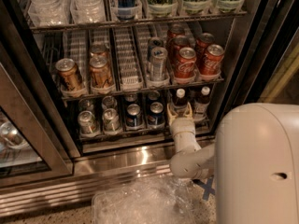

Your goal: Pick blue plastic bottle from bottom shelf of fridge

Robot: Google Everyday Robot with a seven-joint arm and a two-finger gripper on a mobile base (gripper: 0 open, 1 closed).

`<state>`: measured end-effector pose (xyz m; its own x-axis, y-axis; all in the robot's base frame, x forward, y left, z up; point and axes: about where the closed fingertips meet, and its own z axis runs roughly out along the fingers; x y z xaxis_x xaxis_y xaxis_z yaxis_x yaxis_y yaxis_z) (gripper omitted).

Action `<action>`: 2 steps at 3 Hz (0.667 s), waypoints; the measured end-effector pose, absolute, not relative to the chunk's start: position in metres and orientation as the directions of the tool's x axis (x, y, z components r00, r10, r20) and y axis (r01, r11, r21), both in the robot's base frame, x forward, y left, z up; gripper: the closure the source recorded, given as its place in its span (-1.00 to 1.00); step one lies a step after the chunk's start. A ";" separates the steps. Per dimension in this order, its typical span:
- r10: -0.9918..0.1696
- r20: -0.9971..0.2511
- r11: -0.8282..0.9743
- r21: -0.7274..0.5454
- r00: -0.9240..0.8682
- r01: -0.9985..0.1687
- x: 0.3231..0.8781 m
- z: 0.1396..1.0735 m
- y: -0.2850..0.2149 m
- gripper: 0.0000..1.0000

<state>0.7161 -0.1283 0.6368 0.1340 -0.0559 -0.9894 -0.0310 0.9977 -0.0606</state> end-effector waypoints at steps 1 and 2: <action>-0.044 -0.989 0.998 -0.049 0.141 -0.035 0.712 0.637 -0.129 1.00; -0.042 -0.989 0.998 -0.047 0.142 -0.034 0.710 0.636 -0.129 1.00</action>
Offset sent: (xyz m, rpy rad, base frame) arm -0.1024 0.0071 0.0249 0.0950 -0.0330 -0.0203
